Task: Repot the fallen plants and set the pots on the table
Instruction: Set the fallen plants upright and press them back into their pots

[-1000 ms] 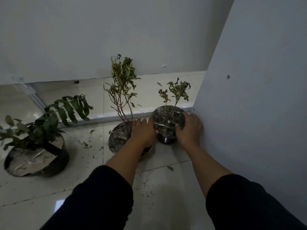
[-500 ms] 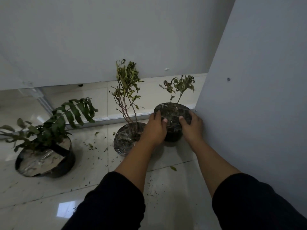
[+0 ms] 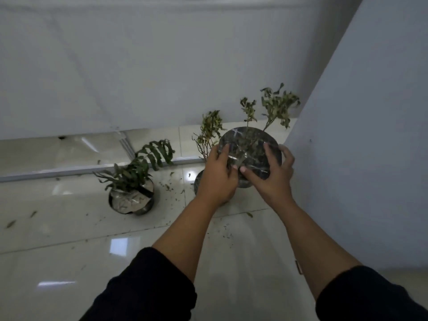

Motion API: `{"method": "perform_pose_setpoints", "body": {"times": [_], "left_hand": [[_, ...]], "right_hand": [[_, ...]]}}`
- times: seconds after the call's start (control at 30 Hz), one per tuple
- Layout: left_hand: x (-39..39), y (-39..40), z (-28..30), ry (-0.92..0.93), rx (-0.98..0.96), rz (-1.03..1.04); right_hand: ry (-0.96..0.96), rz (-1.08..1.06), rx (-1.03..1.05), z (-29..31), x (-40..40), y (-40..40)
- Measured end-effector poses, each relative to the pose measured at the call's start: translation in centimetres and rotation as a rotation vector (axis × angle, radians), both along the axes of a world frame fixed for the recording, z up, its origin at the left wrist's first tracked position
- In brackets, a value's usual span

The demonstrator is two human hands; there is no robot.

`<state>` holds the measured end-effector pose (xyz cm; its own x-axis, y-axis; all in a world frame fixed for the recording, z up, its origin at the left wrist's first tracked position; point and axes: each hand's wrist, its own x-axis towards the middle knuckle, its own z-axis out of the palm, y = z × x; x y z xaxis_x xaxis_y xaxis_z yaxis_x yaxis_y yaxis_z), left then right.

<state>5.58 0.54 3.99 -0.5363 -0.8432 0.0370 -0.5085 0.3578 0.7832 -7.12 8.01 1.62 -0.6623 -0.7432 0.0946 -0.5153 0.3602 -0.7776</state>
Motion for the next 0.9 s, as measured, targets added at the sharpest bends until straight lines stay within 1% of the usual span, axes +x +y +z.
{"method": "perform_pose_setpoints", "body": {"times": [0.03, 0.17, 0.27, 0.33, 0.4, 0.47, 0.63, 0.73, 0.8, 0.9], "left_hand": [[0.7, 0.2, 1.5, -0.001, -0.012, 0.0], [3.5, 0.4, 11.1, -0.004, -0.068, -0.01], [5.7, 0.1, 18.6, -0.065, -0.138, -0.028], [6.9, 0.0, 23.8, -0.095, -0.176, -0.045], [8.1, 0.1, 30.4, -0.107, -0.208, -0.05], [8.6, 0.1, 35.4, -0.116, -0.242, -0.04], [8.1, 0.5, 49.5, -0.111, -0.337, -0.058], [6.5, 1.4, 56.7, -0.09, -0.398, -0.071], [5.0, 2.5, 61.1, -0.08, -0.44, -0.067], [2.5, 3.8, 65.6, -0.052, -0.509, -0.083]], "right_hand": [[0.009, 0.021, -0.003, 1.6, 0.7, 0.2], [0.024, 0.095, -0.038, 11.5, 3.1, 0.5], [0.029, 0.155, -0.045, 19.3, 4.4, 0.3], [0.048, 0.189, -0.055, 24.7, 5.2, 0.2], [0.063, 0.204, -0.096, 31.2, 5.8, 0.3], [0.096, 0.212, -0.129, 36.3, 6.0, 0.3], [0.149, 0.198, -0.191, 49.6, 5.1, 1.0], [0.197, 0.18, -0.199, 56.7, 3.9, 1.9], [0.242, 0.158, -0.193, 61.2, 2.5, 3.1], [0.297, 0.146, -0.219, 66.1, 0.1, 4.7]]}}
